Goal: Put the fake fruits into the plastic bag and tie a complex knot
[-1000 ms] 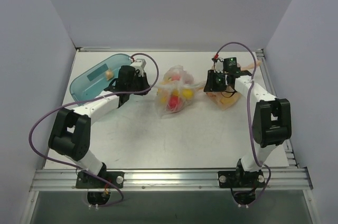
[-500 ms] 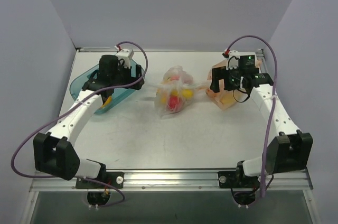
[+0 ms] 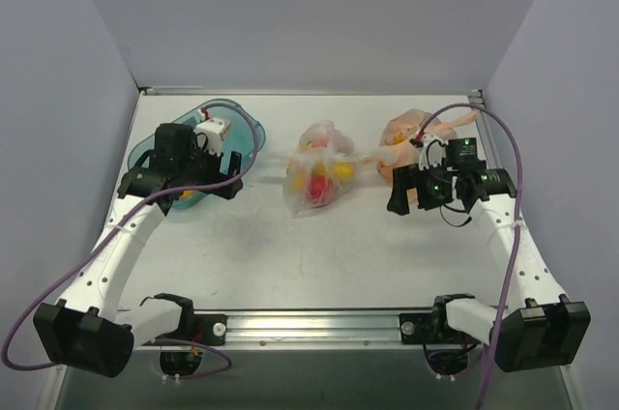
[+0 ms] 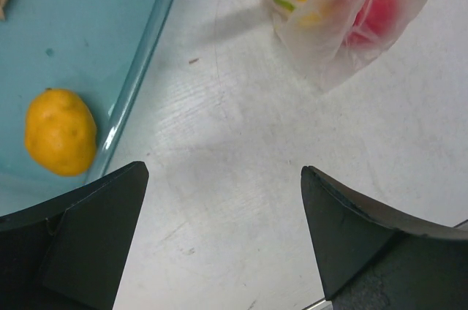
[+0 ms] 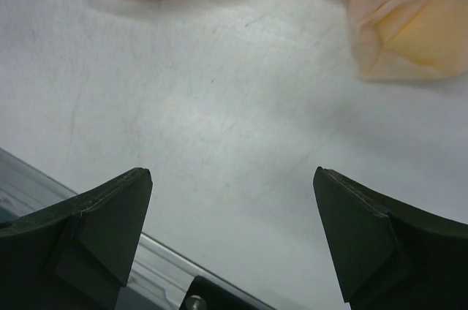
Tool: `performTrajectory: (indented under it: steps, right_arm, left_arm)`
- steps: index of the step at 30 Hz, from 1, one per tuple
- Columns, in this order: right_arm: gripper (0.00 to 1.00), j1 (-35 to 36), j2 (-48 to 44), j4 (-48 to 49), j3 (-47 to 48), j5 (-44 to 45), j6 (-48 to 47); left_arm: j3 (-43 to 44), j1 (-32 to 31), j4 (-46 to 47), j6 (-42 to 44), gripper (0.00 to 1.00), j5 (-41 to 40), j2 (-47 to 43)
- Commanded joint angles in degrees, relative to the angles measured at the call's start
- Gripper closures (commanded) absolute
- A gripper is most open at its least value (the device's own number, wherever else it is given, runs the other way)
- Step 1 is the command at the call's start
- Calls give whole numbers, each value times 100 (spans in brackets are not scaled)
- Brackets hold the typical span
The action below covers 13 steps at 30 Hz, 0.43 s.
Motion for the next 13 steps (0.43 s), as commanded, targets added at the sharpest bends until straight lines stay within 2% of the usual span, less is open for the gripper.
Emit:
performTrajectory:
  steps: [1,6,13]
  right_arm:
    - [0,116,-299,-347,-521,-439,87]
    - [0,414,-441,-347,-1040,-405,175]
    - [0,564,-555,-374,-989,-273,166]
  left_arm:
    - [-527,9,-276,257,3,10,-386]
    - [-960,-9,-319,292,3,10,-607]
    - [-1005,0,-346,222,2,27,-634]
